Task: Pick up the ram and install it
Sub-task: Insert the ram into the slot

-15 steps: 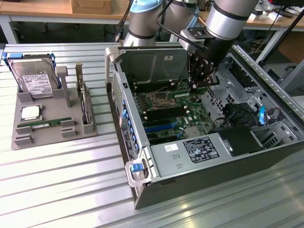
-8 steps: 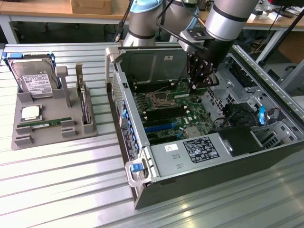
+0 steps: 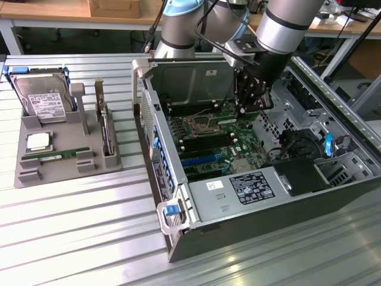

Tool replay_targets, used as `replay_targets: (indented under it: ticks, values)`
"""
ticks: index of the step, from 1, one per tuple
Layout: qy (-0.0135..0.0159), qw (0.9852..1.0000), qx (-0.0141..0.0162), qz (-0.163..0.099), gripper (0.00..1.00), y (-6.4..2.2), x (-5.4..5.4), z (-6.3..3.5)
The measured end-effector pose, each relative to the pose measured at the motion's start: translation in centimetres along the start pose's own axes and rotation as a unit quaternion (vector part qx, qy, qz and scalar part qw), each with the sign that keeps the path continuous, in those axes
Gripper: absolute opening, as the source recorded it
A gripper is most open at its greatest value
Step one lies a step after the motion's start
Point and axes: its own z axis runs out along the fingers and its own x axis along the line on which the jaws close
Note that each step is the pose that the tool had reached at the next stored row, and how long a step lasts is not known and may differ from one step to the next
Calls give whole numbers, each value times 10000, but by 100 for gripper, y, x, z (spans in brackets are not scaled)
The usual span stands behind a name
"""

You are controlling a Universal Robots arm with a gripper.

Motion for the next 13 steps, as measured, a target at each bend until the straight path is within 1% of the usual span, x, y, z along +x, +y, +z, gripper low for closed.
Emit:
replay_targets:
  ticks: [13]
  values:
    - [0, 10000, 0, 0, 12, -2, 1, 74]
